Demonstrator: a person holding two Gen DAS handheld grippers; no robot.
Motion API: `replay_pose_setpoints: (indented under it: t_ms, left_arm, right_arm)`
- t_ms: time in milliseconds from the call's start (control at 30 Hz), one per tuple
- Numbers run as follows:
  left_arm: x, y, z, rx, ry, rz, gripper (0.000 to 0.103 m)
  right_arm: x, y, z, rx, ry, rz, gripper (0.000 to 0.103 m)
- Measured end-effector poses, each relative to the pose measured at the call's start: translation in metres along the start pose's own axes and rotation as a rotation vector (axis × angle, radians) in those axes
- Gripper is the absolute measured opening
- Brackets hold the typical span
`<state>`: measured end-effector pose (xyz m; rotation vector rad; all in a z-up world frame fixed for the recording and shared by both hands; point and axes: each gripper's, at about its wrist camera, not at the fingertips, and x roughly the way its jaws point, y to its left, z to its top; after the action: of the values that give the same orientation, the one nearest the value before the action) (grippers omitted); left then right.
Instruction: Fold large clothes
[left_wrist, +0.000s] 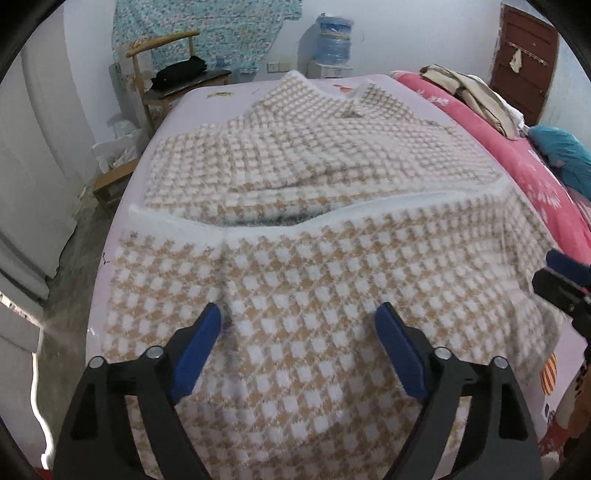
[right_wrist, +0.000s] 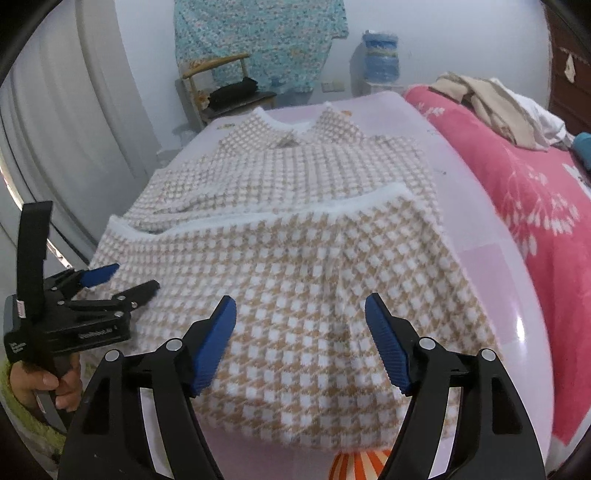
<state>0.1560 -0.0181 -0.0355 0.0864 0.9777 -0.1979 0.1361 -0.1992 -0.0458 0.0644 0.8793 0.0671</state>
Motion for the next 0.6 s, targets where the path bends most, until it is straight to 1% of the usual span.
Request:
replay_pose_setpoints:
  t_ms: [33, 67, 100, 167, 600]
  left_arm:
    - [0.001, 0.001, 0.0, -0.007, 0.002, 0.005, 0.091]
    - [0.002, 0.002, -0.001, -0.012, 0.003, 0.008, 0.092]
    - [0.003, 0.004, -0.001, -0.023, 0.007, 0.009, 0.095]
    - [0.003, 0.005, -0.002, -0.038, 0.012, 0.007, 0.096]
    - [0.003, 0.006, -0.003, -0.052, 0.012, 0.013, 0.097]
  right_arm:
    - [0.006, 0.0, -0.002, -0.001, 0.019, -0.003, 0.069]
    - [0.017, -0.001, -0.005, -0.003, 0.06, -0.016, 0.069]
    - [0.024, -0.002, -0.007, 0.001, 0.082, -0.023, 0.07]
    - [0.027, -0.007, -0.009, 0.028, 0.076, -0.004, 0.071]
    - [0.028, -0.008, -0.007, 0.023, 0.082, 0.002, 0.074]
